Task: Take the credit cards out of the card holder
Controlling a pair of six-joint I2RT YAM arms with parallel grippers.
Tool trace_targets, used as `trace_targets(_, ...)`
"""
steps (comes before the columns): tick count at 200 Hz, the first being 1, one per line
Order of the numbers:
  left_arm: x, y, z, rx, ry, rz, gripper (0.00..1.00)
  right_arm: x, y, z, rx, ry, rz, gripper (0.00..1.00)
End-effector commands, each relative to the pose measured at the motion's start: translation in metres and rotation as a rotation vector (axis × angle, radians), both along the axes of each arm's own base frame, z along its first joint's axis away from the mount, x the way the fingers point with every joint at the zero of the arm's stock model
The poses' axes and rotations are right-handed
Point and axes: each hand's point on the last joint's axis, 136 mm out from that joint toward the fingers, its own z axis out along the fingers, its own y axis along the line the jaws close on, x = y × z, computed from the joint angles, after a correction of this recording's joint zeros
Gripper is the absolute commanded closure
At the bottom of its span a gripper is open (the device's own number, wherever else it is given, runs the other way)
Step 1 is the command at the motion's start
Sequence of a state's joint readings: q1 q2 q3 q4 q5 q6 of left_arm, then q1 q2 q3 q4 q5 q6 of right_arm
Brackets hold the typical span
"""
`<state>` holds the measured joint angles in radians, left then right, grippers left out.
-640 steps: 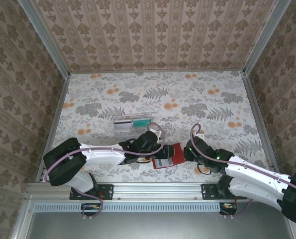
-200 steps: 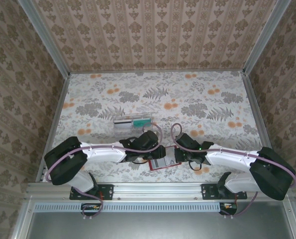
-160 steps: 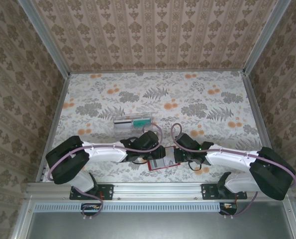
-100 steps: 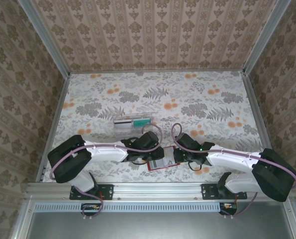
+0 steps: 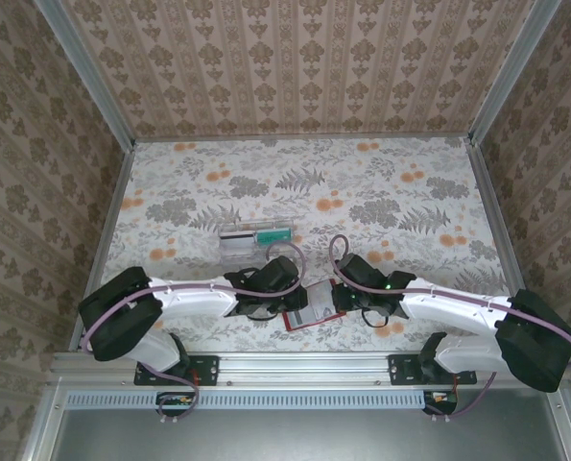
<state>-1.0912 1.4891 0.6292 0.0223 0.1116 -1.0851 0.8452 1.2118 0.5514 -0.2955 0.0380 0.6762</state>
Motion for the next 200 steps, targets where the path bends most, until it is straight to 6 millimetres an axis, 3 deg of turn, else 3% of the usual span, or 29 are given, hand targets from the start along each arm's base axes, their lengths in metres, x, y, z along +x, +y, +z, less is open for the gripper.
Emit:
trace_targets(1,-0.001,0.006,-0.013,0.029,0.026,0.014,0.85,0.001,0.000,0.006,-0.027,-0.014,0.010,0.89)
trace_targets(41,-0.001,0.007,-0.016,0.038,0.027,0.011,0.85,0.006,-0.012,0.019,-0.075,-0.081,-0.035,0.89)
trace_targets(74,0.002,0.012,-0.014,0.064,0.011,0.001,0.86,0.003,-0.002,0.031,-0.014,-0.095,0.010,0.87)
trace_targets(105,0.001,0.010,-0.013,0.060,0.012,-0.005,0.85,-0.002,0.011,0.021,-0.003,-0.047,0.067,0.87)
trace_targets(200,0.000,0.012,-0.013,0.055,0.011,-0.001,0.86,-0.005,0.009,-0.024,-0.081,0.049,0.052,0.89)
